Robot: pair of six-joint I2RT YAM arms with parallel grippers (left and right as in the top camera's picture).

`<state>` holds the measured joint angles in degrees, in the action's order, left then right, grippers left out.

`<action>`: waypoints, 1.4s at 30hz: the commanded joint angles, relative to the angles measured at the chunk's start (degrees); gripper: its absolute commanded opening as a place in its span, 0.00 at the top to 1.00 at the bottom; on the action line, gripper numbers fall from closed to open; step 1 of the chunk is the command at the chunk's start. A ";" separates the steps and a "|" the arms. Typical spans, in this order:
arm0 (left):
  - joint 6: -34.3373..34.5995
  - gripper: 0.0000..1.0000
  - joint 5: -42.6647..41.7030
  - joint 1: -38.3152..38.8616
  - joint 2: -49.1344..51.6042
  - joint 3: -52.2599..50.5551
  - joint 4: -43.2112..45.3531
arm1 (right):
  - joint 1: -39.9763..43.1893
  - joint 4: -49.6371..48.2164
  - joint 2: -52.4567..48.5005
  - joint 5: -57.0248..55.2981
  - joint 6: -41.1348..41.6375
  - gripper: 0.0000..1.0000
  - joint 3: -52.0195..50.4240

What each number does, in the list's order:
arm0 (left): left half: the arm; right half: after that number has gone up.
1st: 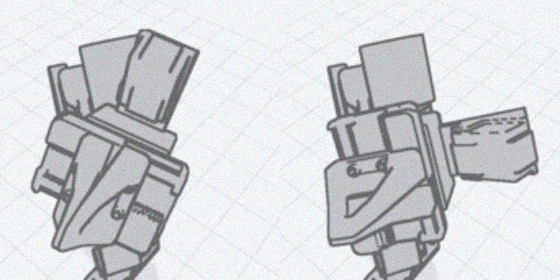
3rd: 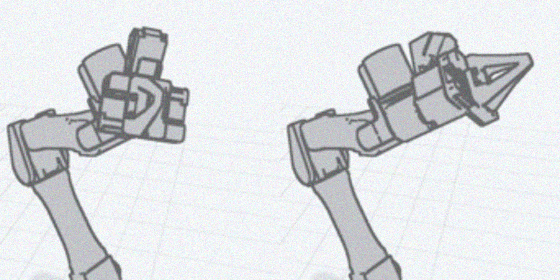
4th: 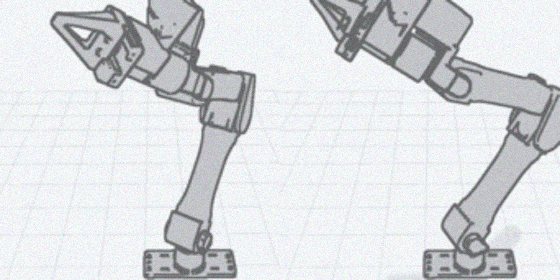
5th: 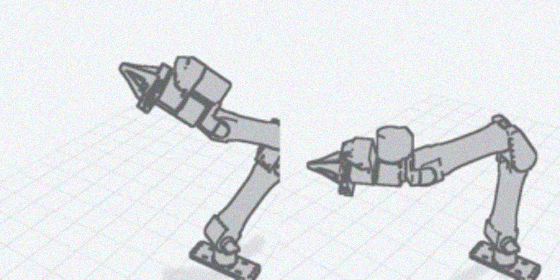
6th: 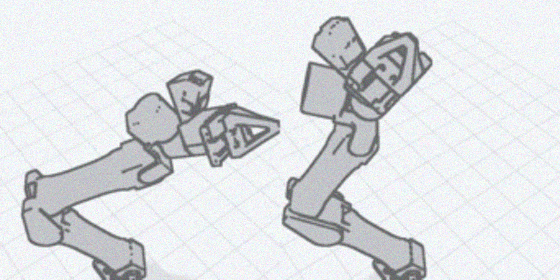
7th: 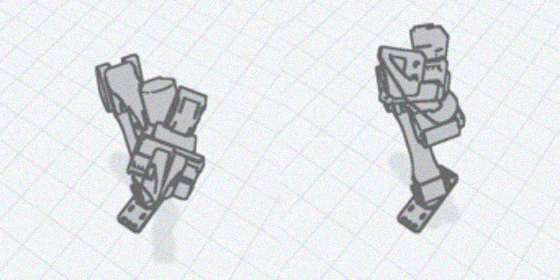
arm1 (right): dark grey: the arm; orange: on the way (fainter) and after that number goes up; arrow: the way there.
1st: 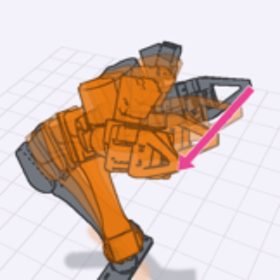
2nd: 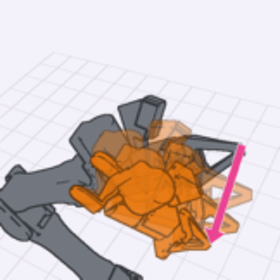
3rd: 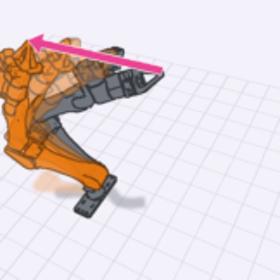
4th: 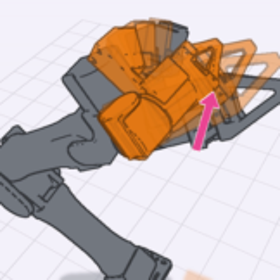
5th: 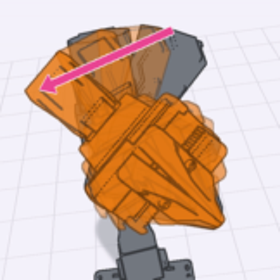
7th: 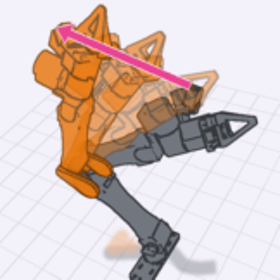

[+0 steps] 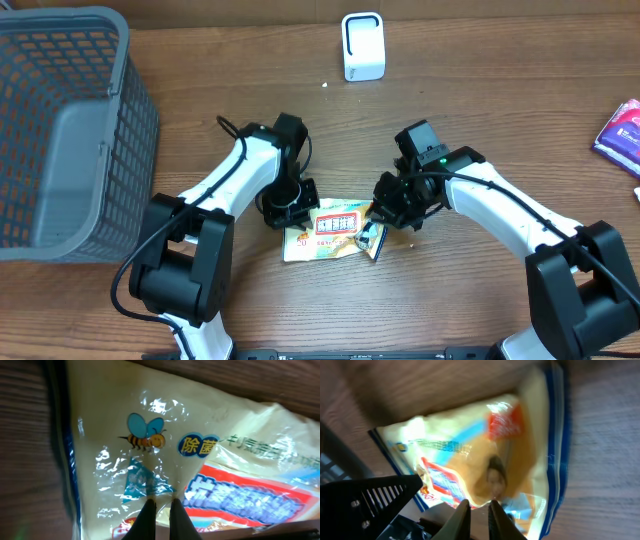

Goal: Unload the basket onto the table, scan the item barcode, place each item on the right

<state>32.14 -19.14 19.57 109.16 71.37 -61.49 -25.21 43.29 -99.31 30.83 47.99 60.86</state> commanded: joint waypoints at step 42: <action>5.14 0.96 2.16 7.43 0.35 -8.00 5.03 | 8.24 11.67 -4.72 -11.06 -14.51 0.85 -3.39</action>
<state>35.22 -22.17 28.49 109.21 65.32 -56.69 -18.37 55.07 -104.42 28.67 29.45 58.78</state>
